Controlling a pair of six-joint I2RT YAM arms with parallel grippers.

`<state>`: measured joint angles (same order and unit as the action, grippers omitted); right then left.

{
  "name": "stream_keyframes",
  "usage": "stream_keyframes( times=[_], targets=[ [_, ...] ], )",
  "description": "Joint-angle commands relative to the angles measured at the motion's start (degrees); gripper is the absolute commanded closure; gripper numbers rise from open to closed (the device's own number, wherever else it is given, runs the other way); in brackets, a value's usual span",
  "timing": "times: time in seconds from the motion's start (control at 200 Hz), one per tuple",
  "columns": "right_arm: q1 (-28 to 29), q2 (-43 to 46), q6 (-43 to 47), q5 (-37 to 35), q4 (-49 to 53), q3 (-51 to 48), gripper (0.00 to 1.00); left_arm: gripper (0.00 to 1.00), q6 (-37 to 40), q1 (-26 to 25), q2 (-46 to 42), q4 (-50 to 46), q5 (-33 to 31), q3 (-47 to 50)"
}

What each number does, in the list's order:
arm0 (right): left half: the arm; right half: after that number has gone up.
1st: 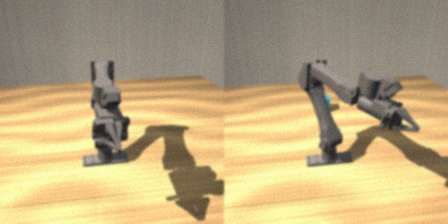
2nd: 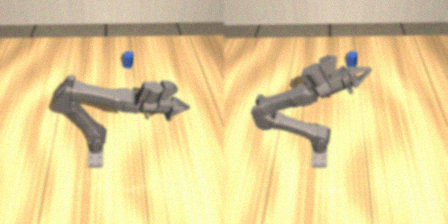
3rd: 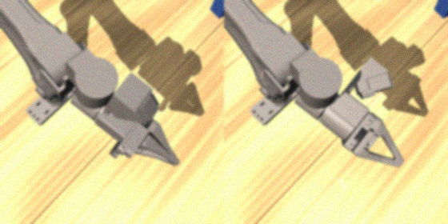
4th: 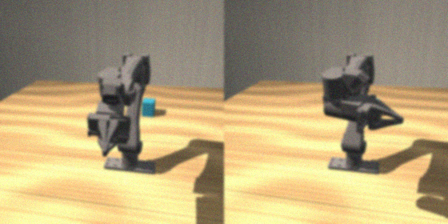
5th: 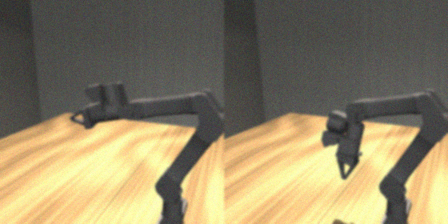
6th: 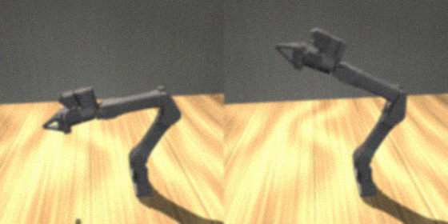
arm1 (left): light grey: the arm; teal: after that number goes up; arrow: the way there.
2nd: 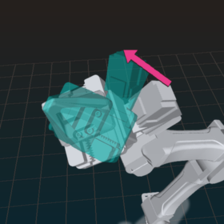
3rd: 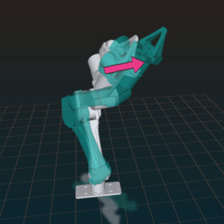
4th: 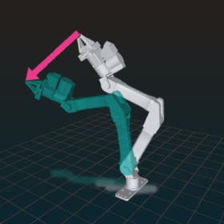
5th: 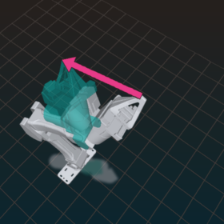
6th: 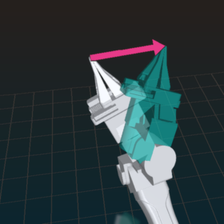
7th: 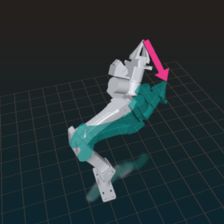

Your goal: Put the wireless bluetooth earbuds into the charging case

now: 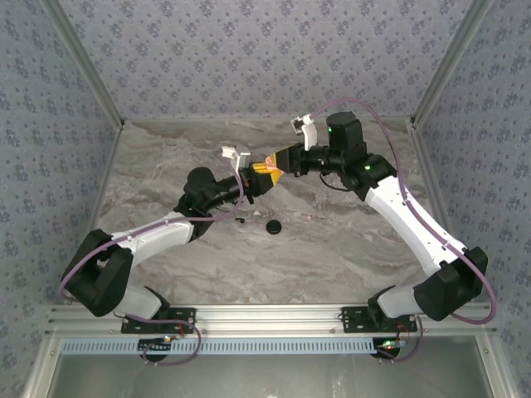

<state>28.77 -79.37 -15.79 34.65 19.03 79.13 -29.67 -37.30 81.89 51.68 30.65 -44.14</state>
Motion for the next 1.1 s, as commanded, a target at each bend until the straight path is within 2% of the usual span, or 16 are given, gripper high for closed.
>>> stream_keyframes(
  times=[0.0,0.41,1.094],
  targets=[
    [0.5,0.3,1.2,-0.2,0.1,1.2,0.8,0.93,-0.4,-0.4,-0.2,2.5,0.1,-2.3],
    [1.1,0.9,3.1,-1.0,2.8,0.7,0.79,0.93,-0.2,-0.4,-0.4,2.0,-3.3,-2.2],
    [1.3,2.4,3.8,-2.1,3.8,0.3,0.69,0.93,0.3,-0.4,-0.1,1.1,-2.1,-2.5]
  ],
)
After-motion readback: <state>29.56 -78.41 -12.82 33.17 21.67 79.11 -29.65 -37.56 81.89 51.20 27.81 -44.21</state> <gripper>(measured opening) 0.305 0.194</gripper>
